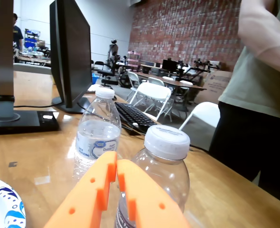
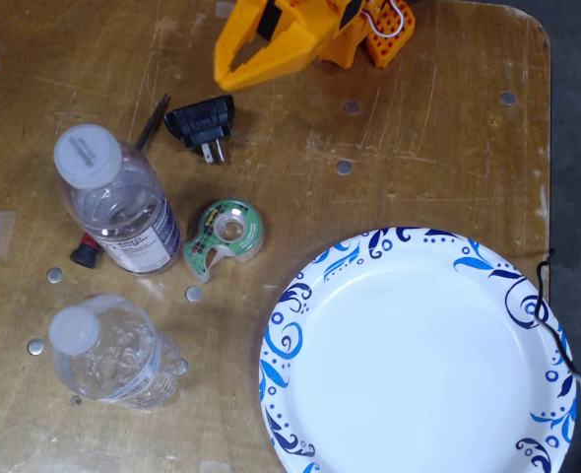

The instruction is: Move the bottles to the plate

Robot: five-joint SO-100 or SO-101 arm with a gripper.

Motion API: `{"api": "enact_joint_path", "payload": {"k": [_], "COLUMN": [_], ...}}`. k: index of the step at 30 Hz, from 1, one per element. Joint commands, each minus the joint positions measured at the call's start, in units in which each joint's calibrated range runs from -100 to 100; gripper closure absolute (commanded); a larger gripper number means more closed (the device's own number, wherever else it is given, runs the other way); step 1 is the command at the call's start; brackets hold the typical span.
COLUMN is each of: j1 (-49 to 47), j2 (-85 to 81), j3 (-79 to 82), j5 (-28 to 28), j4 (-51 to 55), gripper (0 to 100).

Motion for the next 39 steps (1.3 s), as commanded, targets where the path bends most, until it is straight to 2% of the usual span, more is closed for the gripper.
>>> {"api": "enact_joint_path", "payload": {"k": [1, 3, 6, 10, 15, 25, 33, 39], "j1": [4.93, 5.25, 5.36, 4.82, 4.39, 4.06, 4.39, 3.74], "j2": [-0.5, -0.5, -0.07, 4.48, 18.22, 47.14, 58.69, 62.91], "j3": [-1.63, -1.9, -2.35, -7.03, -20.1, -39.56, -43.88, -43.97], "j5": [-0.25, -1.39, -6.66, -7.34, -7.39, -7.44, -7.39, -7.39], "j4": [-0.17, 0.18, 0.35, 0.96, 7.84, 7.58, -2.52, -5.65], "gripper": [96, 92, 82, 74, 71, 65, 65, 65]}}
